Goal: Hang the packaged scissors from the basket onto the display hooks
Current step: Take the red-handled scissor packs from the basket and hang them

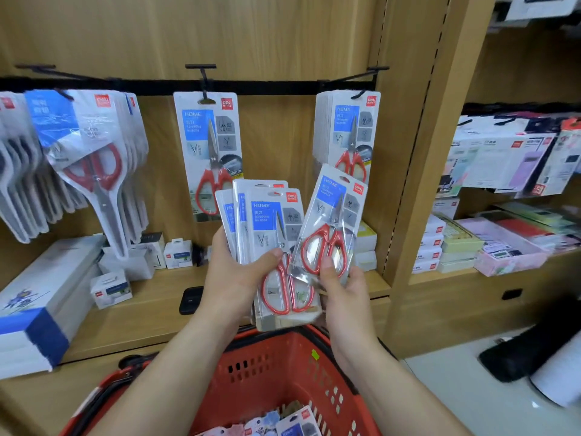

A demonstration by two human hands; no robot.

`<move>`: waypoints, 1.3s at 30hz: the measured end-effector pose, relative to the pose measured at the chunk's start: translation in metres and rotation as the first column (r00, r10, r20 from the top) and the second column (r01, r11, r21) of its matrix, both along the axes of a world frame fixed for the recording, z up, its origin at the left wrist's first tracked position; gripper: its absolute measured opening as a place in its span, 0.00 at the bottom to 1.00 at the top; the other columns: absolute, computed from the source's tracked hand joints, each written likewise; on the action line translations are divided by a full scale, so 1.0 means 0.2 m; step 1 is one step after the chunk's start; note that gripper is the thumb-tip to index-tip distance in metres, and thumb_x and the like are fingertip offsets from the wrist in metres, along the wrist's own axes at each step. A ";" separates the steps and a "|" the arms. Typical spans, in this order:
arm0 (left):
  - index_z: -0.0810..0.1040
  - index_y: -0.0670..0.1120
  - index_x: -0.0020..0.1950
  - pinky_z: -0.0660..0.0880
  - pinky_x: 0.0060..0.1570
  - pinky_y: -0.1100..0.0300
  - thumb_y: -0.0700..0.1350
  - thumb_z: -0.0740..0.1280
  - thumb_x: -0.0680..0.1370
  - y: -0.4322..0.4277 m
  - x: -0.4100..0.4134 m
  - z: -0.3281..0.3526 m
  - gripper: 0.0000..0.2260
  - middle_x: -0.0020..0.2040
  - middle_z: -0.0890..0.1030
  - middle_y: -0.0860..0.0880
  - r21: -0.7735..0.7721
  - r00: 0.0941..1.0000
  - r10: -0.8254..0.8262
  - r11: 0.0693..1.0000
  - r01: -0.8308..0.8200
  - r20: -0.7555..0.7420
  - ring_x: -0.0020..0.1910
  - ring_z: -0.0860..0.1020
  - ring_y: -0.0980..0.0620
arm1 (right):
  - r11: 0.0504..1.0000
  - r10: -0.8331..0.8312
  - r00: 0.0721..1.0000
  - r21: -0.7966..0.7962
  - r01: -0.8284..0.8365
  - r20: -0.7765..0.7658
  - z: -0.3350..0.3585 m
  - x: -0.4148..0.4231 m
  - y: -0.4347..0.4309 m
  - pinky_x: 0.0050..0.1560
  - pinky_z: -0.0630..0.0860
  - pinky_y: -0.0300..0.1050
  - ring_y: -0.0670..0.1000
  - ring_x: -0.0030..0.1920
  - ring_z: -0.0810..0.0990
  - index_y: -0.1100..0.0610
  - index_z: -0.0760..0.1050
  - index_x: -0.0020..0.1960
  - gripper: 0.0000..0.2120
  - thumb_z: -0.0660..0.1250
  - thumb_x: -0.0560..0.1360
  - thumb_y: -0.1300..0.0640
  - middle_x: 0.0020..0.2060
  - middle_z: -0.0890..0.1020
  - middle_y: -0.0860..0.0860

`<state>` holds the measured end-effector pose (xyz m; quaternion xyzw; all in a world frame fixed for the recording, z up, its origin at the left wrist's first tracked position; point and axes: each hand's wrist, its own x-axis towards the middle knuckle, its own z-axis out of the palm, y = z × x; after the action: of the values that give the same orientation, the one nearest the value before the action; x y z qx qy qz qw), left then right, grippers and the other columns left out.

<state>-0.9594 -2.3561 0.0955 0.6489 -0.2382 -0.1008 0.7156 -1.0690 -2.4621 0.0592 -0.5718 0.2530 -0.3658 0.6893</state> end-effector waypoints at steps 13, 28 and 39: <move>0.76 0.54 0.65 0.82 0.57 0.42 0.43 0.81 0.67 0.06 0.05 0.13 0.28 0.57 0.85 0.50 0.000 0.998 0.064 0.998 -0.064 0.029 0.54 0.86 0.48 | 0.967 -0.211 0.969 -0.121 0.226 0.126 0.50 0.07 -0.49 0.35 0.82 0.44 0.50 0.38 0.87 0.56 0.76 0.63 0.10 0.68 0.82 0.56 0.50 0.86 0.52; 0.76 0.51 0.67 0.84 0.53 0.47 0.37 0.78 0.73 0.08 0.11 0.13 0.25 0.56 0.86 0.50 -0.031 0.998 0.062 0.998 -0.062 0.015 0.52 0.86 0.49 | 0.910 -0.260 0.966 -0.331 0.248 0.009 0.55 0.30 -0.70 0.44 0.85 0.50 0.53 0.47 0.86 0.45 0.68 0.78 0.24 0.65 0.83 0.54 0.58 0.83 0.47; 0.77 0.51 0.63 0.82 0.47 0.58 0.36 0.77 0.73 0.04 0.09 0.10 0.22 0.54 0.86 0.53 -0.054 0.996 0.086 0.995 -0.084 0.033 0.51 0.86 0.54 | 0.909 0.324 0.923 -0.200 -0.364 -0.207 0.21 0.04 0.02 0.40 0.85 0.48 0.46 0.49 0.86 0.45 0.78 0.60 0.12 0.72 0.78 0.47 0.49 0.86 0.44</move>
<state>-0.9418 -2.3479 0.1151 0.6412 -0.2254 -0.0524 0.7316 -1.0611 -2.4583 0.1018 -0.7139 0.1604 -0.2155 0.6467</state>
